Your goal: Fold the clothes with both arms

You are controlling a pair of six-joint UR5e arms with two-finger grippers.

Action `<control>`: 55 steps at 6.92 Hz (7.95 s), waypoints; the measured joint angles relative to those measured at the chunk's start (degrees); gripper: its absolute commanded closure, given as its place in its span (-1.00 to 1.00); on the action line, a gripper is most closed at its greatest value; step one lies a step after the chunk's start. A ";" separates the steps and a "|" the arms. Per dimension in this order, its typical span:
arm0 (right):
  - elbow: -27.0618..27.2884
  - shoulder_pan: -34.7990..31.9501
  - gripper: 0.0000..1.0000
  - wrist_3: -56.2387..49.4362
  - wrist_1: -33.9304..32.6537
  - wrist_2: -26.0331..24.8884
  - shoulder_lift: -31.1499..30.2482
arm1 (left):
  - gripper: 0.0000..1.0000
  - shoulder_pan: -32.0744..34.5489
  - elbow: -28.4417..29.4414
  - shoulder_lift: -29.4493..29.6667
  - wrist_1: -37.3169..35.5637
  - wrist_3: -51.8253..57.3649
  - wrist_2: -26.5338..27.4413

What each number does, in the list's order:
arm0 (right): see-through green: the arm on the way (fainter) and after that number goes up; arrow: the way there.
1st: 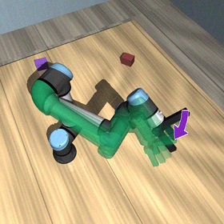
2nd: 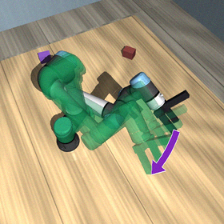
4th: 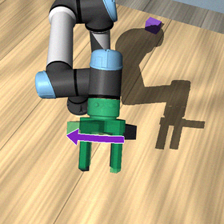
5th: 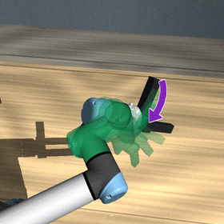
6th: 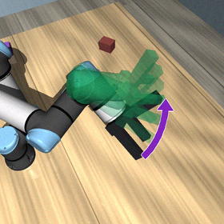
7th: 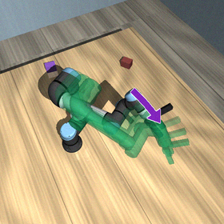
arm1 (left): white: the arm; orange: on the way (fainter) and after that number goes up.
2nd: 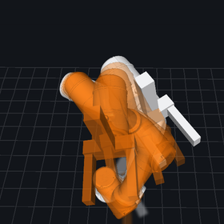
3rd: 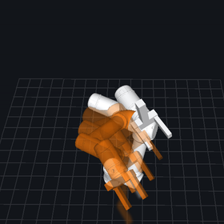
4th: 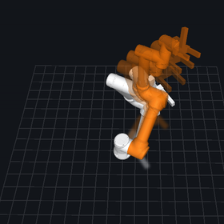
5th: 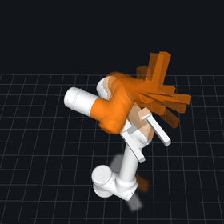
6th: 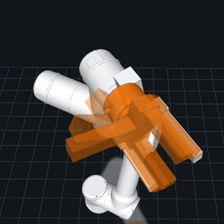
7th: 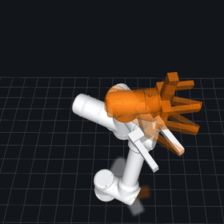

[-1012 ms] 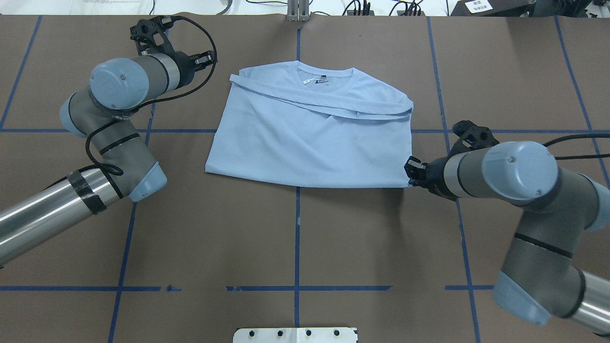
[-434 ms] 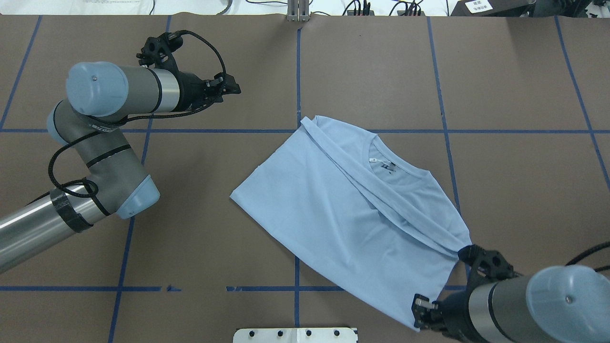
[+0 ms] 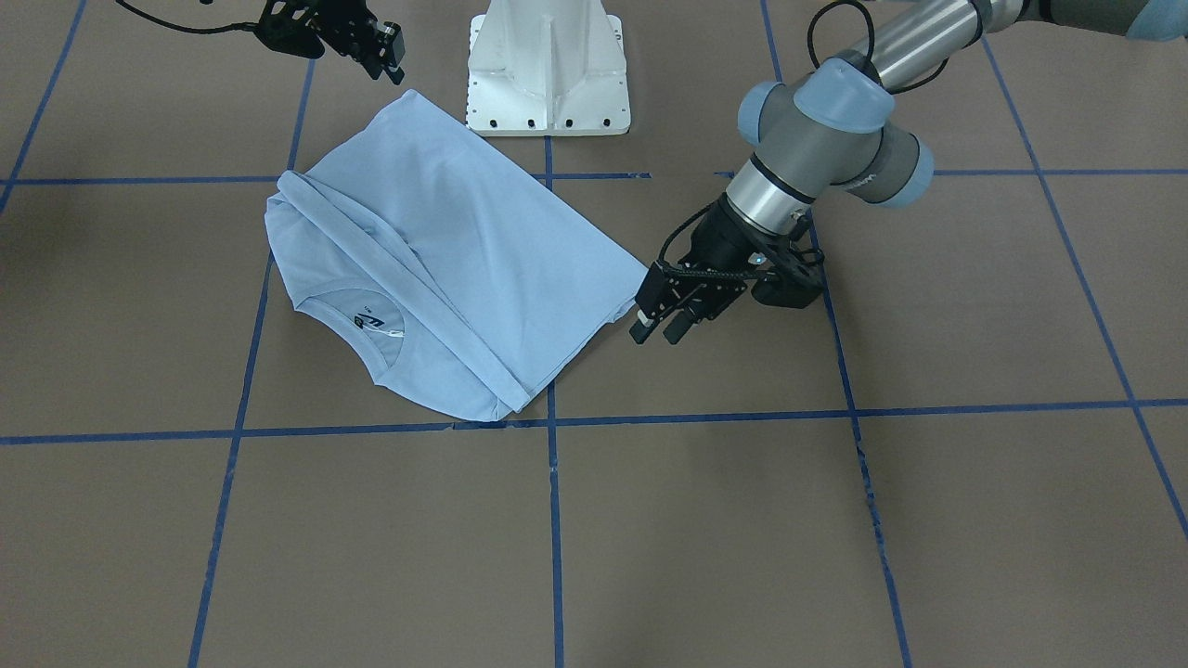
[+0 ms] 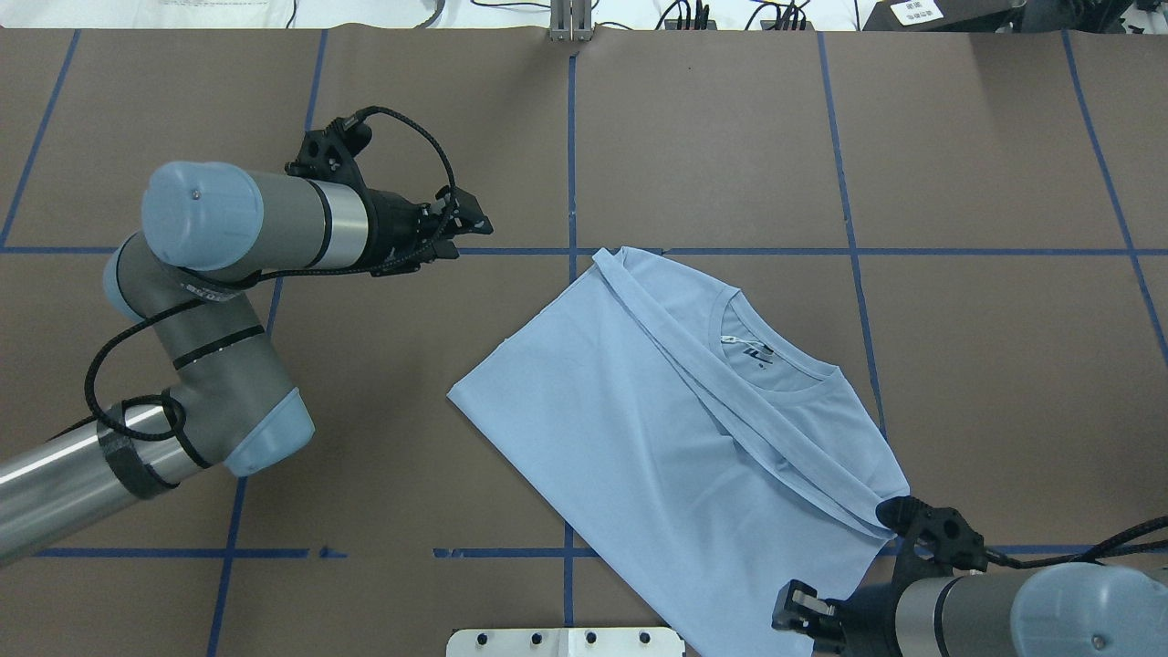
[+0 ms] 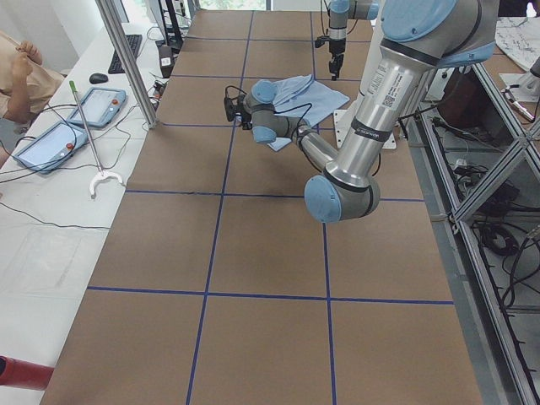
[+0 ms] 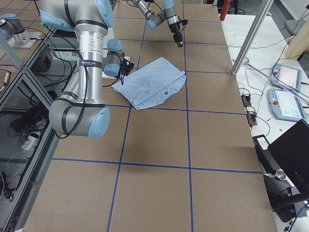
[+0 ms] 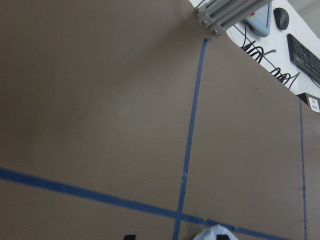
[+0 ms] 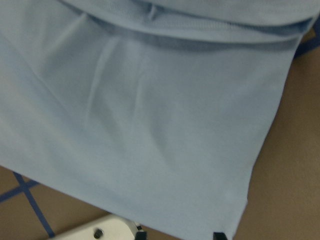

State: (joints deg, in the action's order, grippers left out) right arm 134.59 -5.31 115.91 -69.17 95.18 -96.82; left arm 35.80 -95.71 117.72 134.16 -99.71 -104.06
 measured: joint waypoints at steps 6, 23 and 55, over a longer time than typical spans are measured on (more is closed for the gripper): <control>-12.77 -26.80 -1.00 -9.29 0.53 4.40 11.29 | -0.20 -14.26 -4.13 -3.54 -17.82 -9.73 9.28; -18.97 -27.06 -1.00 -9.62 0.48 4.67 23.47 | -0.08 7.72 34.04 18.39 0.36 13.42 9.46; -17.09 -6.67 -0.08 -42.86 -15.79 -3.93 23.27 | -0.17 7.79 5.84 4.60 -7.50 9.25 1.58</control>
State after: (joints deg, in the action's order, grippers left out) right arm 117.50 -11.97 73.05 -84.96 91.25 -73.55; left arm 43.59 -89.88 122.32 126.66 -90.46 -102.48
